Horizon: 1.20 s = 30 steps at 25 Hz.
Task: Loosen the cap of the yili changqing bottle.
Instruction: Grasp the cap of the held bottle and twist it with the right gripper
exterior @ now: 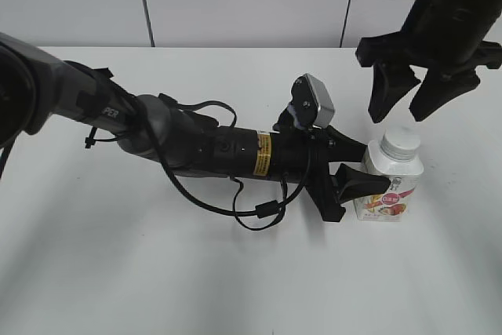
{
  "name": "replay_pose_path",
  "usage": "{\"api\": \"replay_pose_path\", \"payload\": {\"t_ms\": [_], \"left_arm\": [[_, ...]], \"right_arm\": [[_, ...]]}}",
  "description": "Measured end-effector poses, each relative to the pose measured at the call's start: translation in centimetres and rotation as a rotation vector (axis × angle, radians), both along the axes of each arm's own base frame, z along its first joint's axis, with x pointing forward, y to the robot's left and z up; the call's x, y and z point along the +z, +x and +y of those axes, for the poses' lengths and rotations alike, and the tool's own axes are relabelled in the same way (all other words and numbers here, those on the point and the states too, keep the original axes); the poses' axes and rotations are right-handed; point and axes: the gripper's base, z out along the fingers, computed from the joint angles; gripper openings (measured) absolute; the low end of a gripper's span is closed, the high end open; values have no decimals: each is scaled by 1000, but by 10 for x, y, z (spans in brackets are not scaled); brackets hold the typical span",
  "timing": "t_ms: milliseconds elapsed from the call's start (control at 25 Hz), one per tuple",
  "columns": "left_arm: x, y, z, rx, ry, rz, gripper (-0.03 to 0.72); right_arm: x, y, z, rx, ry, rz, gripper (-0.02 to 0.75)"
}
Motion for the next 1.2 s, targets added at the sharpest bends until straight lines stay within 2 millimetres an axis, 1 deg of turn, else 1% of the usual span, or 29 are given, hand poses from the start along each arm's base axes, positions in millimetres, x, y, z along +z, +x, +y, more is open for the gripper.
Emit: {"api": "replay_pose_path", "payload": {"t_ms": [160, 360, 440, 640, 840, 1080, 1200], "left_arm": [[0, 0, 0, 0, 1, 0, 387], [0, 0, 0, 1, 2, 0, 387], [0, 0, 0, 1, 2, 0, 387], [0, 0, 0, 1, 1, -1, 386], [0, 0, 0, 1, 1, -1, 386], [0, 1, 0, 2, 1, -2, 386], [0, 1, 0, 2, 1, -2, 385]], "right_arm": [[-11, 4, 2, 2, -17, 28, 457], [-13, 6, -2, 15, -66, 14, 530], [-13, 7, -5, 24, -100, 2, 544], [-14, 7, -5, 21, -100, 6, 547], [-27, 11, -3, 22, -108, 39, 548], [-28, 12, -5, 28, -126, 37, 543], [-34, 14, -4, 28, -132, 53, 539]]}}
